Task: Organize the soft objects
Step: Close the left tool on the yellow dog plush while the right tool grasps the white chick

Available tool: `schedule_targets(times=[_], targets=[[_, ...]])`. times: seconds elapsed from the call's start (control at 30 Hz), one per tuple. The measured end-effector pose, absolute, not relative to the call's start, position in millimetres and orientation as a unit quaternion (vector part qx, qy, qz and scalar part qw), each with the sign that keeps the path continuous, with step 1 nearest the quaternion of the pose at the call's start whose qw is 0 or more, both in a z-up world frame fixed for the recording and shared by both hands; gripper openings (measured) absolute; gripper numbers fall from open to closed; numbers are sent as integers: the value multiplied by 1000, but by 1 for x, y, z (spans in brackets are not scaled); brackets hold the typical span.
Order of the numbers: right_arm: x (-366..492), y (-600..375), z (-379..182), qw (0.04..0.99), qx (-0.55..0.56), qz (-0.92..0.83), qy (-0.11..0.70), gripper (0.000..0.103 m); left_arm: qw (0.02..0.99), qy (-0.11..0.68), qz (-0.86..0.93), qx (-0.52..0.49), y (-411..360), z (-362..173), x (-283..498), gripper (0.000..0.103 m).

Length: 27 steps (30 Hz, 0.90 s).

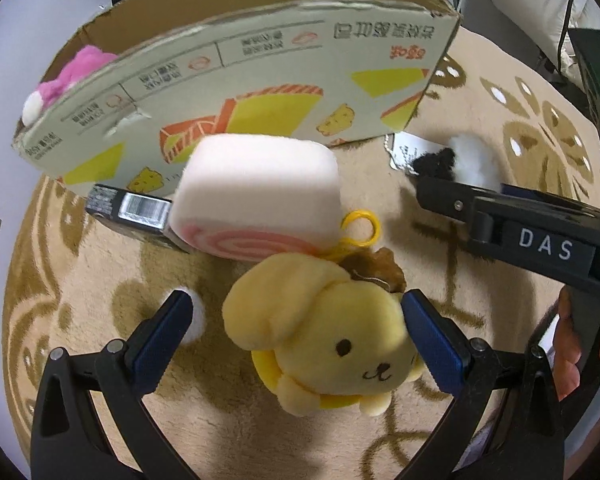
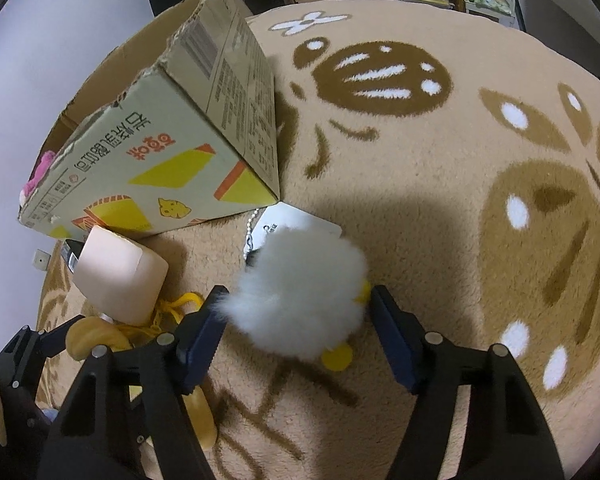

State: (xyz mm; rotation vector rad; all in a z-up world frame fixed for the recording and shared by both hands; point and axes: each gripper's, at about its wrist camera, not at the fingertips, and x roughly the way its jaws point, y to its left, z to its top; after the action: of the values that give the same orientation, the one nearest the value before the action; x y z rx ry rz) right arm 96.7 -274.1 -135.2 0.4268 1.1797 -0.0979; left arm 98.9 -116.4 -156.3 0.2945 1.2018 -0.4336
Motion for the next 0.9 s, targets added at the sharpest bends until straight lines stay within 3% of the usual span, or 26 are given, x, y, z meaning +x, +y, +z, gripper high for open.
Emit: schedule_targets(times=[0.23, 0.33, 0.43, 0.47, 0.5, 0.73, 0.8, 0.9], targets=[[98, -273, -138, 807, 201, -49, 554, 74, 789, 560, -206, 148, -126, -161, 93, 102], [99, -272, -138, 807, 199, -52, 554, 70, 784, 564, -218, 138, -129, -161, 92, 94], [98, -274, -138, 806, 193, -58, 556, 63, 785, 560, -227, 137, -130, -159, 90, 77], [98, -275, -138, 807, 195, -60, 555, 60, 784, 559, -236, 132, -130, -158, 89, 65], [98, -276, -138, 807, 195, -61, 554, 57, 782, 560, -242, 127, -131, -157, 88, 62], [95, -277, -137, 805, 194, -59, 557, 39, 794, 539, -239, 148, -130, -145, 80, 55], [95, -276, -136, 806, 195, -56, 556, 17, 801, 530, -230, 160, -129, -142, 79, 55], [95, -276, -135, 808, 194, -54, 554, 15, 805, 524, -224, 167, -125, -139, 79, 54]])
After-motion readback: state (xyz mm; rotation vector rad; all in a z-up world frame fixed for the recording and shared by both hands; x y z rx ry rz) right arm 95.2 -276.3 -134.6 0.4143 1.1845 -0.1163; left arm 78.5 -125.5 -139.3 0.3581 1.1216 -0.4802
